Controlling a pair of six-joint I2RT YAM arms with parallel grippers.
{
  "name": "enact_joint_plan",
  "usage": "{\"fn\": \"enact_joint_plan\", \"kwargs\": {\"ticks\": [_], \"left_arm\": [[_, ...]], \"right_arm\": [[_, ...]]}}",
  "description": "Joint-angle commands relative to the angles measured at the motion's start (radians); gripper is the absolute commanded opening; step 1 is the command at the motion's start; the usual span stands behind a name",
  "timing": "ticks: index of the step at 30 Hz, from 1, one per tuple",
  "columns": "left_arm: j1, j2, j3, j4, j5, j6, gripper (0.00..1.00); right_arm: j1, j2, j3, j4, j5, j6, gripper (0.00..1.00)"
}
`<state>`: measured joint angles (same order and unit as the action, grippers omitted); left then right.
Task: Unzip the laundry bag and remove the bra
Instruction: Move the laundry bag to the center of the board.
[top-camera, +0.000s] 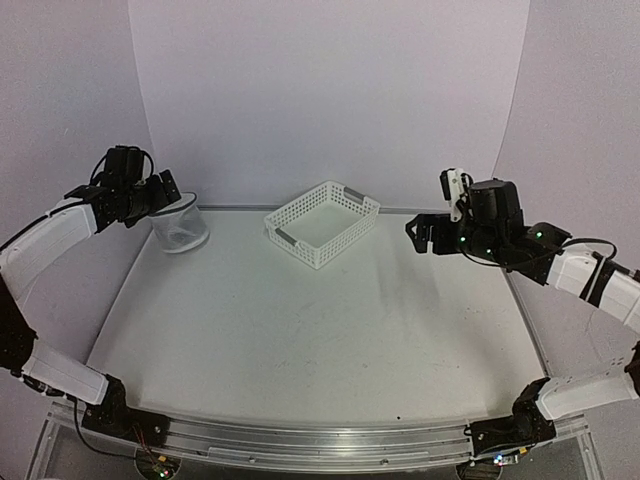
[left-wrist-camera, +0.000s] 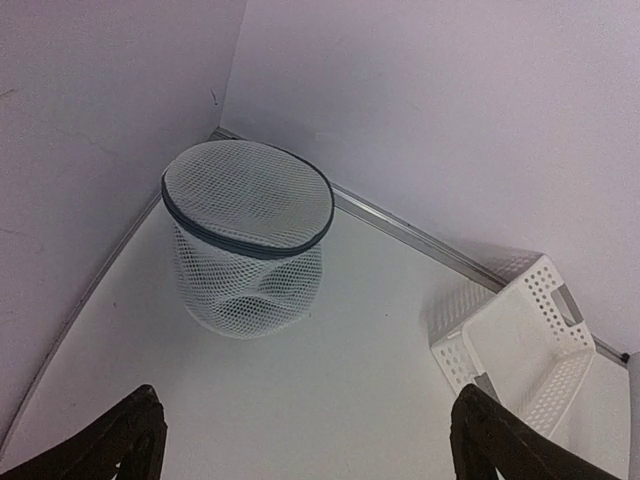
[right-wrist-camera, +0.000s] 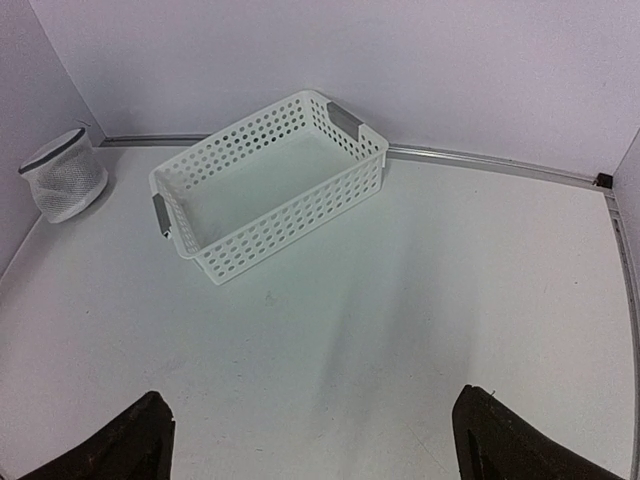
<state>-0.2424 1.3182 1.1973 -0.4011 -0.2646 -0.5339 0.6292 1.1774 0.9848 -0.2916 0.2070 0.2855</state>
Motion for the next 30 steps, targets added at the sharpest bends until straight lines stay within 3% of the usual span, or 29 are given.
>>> {"fn": "enact_joint_plan", "kwargs": {"ticks": [1,16,30], "left_arm": [[0.028,0.054,0.034,0.076,-0.004,-0.065,0.99],[0.207,0.290,0.116,0.163,0.143,-0.247,0.95],[0.311,0.453,0.139,0.306,0.310,-0.452,0.82]], "right_arm": [[0.006,-0.057,-0.032,0.049,-0.026,0.015,0.98],[0.006,-0.154,-0.069,0.042,-0.053,0.027,0.98],[0.006,-0.204,-0.096,0.030,-0.093,0.030,0.98]]}}
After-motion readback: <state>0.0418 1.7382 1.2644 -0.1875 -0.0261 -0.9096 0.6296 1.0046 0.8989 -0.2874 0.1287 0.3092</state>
